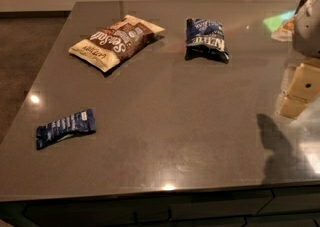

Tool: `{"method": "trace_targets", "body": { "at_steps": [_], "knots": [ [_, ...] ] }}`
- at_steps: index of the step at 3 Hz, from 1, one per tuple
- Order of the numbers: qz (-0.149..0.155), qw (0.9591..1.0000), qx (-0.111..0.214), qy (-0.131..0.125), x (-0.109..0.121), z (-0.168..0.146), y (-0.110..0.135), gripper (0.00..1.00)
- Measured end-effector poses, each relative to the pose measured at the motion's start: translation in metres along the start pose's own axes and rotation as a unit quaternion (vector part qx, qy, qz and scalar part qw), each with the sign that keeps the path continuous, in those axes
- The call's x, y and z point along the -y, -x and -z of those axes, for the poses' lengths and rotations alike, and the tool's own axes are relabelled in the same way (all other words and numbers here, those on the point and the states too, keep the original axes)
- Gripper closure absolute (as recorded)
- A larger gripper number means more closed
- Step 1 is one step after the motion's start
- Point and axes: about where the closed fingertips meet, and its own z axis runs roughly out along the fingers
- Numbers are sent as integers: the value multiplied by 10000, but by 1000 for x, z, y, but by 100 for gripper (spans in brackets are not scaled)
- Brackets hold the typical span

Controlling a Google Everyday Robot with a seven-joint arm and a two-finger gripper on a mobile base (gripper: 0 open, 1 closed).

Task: Pick blue chip bag

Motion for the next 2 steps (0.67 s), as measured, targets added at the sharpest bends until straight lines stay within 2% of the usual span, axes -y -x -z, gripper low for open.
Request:
{"method": "trace_targets", "body": {
  "at_steps": [2],
  "knots": [
    [-51,10000,13,15,8,-3,7,0]
  ]
}}
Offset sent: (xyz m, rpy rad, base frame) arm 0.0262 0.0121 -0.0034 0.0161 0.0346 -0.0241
